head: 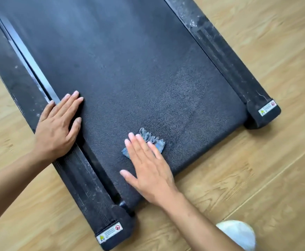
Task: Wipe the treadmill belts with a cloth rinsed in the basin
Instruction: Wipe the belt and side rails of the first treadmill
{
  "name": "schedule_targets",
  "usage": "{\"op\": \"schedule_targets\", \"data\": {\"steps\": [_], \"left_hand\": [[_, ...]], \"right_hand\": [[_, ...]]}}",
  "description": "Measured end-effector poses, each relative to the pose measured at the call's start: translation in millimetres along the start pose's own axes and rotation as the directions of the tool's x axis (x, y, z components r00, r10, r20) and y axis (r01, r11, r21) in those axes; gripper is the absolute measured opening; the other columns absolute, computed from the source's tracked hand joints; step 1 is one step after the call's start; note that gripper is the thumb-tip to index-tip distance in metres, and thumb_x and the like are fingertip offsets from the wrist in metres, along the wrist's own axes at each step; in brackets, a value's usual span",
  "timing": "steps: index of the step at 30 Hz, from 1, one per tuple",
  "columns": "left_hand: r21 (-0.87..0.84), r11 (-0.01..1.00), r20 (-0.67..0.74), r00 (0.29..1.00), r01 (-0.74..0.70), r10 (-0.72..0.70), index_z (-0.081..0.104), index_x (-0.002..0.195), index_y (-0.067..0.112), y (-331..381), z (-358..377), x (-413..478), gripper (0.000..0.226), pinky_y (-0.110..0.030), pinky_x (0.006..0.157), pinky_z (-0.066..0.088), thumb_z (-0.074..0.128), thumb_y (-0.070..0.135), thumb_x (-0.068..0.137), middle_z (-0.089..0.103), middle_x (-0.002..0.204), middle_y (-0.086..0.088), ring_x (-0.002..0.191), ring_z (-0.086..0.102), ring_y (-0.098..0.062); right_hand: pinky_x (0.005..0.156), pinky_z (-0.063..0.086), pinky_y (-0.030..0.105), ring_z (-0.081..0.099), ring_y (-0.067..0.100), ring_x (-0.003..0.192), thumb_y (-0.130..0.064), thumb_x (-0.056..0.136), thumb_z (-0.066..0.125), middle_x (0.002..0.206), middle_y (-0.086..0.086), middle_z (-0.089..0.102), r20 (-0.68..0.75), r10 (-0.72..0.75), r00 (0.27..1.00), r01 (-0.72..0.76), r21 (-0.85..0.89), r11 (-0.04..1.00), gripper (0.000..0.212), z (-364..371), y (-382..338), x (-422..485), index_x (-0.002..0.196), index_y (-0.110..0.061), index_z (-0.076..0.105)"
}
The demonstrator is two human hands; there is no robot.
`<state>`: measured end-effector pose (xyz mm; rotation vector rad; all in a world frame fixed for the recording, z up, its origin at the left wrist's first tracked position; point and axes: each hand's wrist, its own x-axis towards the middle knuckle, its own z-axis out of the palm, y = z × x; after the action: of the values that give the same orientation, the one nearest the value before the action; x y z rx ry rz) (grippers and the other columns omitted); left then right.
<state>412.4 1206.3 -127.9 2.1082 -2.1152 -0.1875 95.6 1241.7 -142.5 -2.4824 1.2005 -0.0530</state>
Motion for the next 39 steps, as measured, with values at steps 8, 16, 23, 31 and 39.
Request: {"op": "schedule_targets", "data": {"steps": [8, 16, 23, 31, 39], "left_hand": [[-0.007, 0.999, -0.021, 0.999, 0.036, -0.037, 0.035, 0.163, 0.025, 5, -2, 1, 0.061, -0.047, 0.130, 0.016, 0.033, 0.039, 0.104, 0.030, 0.170, 0.008, 0.157, 0.028, -0.013], [-0.014, 0.984, 0.069, 0.982, 0.178, -0.176, 0.020, 0.164, 0.042, 32, -1, -1, 0.079, -0.039, 0.128, -0.013, 0.033, 0.078, 0.095, 0.005, 0.175, 0.015, 0.162, 0.002, -0.010], [-0.014, 0.979, 0.051, 0.978, 0.205, -0.204, 0.020, 0.166, 0.033, 29, -1, 0, 0.079, -0.048, 0.131, 0.000, 0.030, 0.074, 0.099, 0.009, 0.174, 0.016, 0.161, 0.002, -0.007], [0.007, 0.985, -0.009, 0.985, 0.174, -0.174, 0.026, 0.166, 0.030, 22, 8, -2, 0.062, -0.051, 0.130, 0.006, 0.026, 0.053, 0.108, 0.017, 0.174, 0.012, 0.161, 0.011, -0.010], [-0.009, 0.986, -0.007, 0.986, 0.169, -0.169, 0.026, 0.166, 0.031, 21, 9, -2, 0.061, -0.050, 0.131, 0.005, 0.022, 0.052, 0.109, 0.016, 0.174, 0.012, 0.161, 0.010, -0.010]], "right_hand": [[0.131, 0.005, 0.045, -0.006, 0.018, 0.162, -0.075, 0.100, 0.028, 0.176, 0.004, -0.003, -0.141, 0.418, 0.897, -0.434, -0.108, 0.895, 0.094, -81, 186, 37, 0.168, -0.014, 0.007], [0.131, 0.010, 0.047, 0.004, 0.022, 0.162, -0.074, 0.098, 0.033, 0.176, 0.009, 0.008, -0.228, 0.426, 0.876, -0.466, -0.165, 0.869, 0.097, -74, 184, 40, 0.166, -0.008, 0.016], [0.131, 0.006, 0.049, -0.005, 0.024, 0.162, -0.078, 0.095, 0.033, 0.175, 0.013, -0.002, -0.119, 0.370, 0.921, -0.386, -0.165, 0.908, 0.106, -60, 124, 36, 0.166, -0.004, 0.006], [0.129, 0.012, 0.047, -0.014, 0.022, 0.161, -0.063, 0.104, 0.033, 0.175, 0.011, -0.008, 0.156, -0.179, 0.971, 0.193, -0.075, 0.978, 0.088, 14, -56, -14, 0.167, -0.007, 0.007], [0.123, 0.032, 0.049, 0.014, 0.021, 0.161, -0.059, 0.106, 0.036, 0.174, 0.006, 0.017, -0.040, -0.074, 0.996, 0.067, -0.162, 0.984, 0.075, -30, 112, -39, 0.165, -0.015, 0.027]]}}
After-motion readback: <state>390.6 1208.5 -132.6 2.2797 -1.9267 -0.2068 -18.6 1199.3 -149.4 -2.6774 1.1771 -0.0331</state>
